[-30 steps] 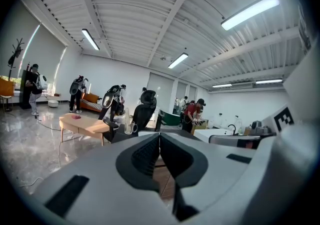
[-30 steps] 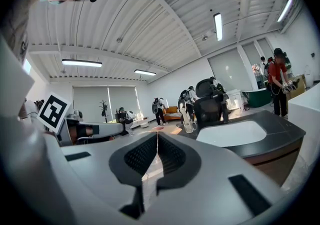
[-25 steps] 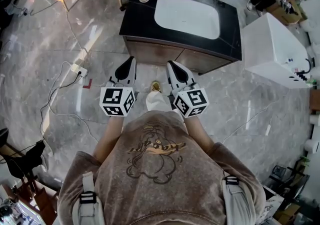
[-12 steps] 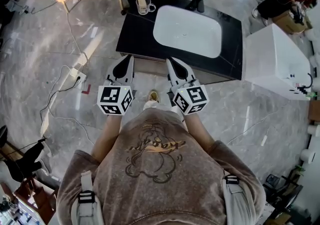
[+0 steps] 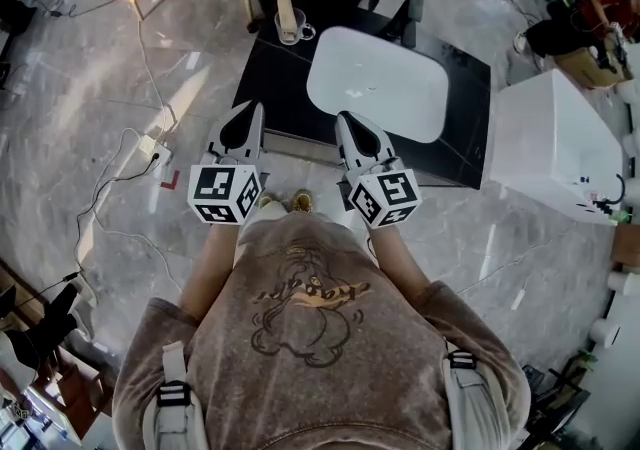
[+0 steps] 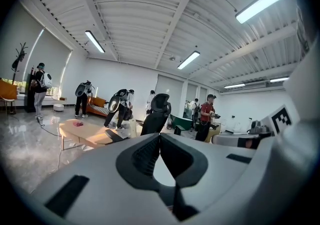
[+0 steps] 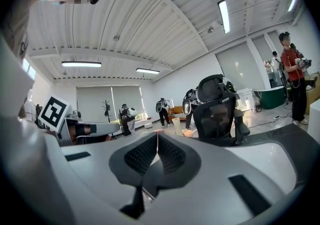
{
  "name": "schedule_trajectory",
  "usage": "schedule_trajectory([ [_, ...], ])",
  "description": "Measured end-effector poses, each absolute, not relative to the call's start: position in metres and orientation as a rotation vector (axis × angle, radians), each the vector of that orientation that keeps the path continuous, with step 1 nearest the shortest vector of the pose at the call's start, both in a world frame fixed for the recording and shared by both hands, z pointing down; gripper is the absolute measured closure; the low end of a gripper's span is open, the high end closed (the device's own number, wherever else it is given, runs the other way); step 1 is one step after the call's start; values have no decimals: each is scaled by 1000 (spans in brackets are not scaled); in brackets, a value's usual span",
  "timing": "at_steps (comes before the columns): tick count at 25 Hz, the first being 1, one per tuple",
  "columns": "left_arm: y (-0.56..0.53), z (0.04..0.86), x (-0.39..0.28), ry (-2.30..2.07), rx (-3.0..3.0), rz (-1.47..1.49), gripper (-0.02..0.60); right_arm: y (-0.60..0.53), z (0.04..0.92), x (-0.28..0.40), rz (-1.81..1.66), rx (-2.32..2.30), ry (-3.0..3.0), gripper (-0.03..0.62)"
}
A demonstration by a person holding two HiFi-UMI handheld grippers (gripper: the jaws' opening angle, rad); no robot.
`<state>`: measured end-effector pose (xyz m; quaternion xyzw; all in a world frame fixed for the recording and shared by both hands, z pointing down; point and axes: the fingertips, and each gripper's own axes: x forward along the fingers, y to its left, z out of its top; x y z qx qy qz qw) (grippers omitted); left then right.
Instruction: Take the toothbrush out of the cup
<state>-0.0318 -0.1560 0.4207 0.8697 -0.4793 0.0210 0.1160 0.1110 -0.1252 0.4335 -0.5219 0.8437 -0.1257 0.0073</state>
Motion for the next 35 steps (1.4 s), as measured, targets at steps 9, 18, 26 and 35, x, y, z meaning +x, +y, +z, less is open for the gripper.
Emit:
schedule_trajectory([
  [9,-197,410,-32,-1347,2584,70,565,-161,421,106,-385,-1664,2573,576],
  [18,-232,407,-28,-1294,2605,65,565,-197,414,93,-344,-1648,2562,574],
  [26,-251,411,-24,-1268,2607,71,565,-222,419,91,-349,-1624,2580,572],
  [35,-266,414,-23,-1266,2602,65,565,-241,424,86,-376,-1580,2595,411],
])
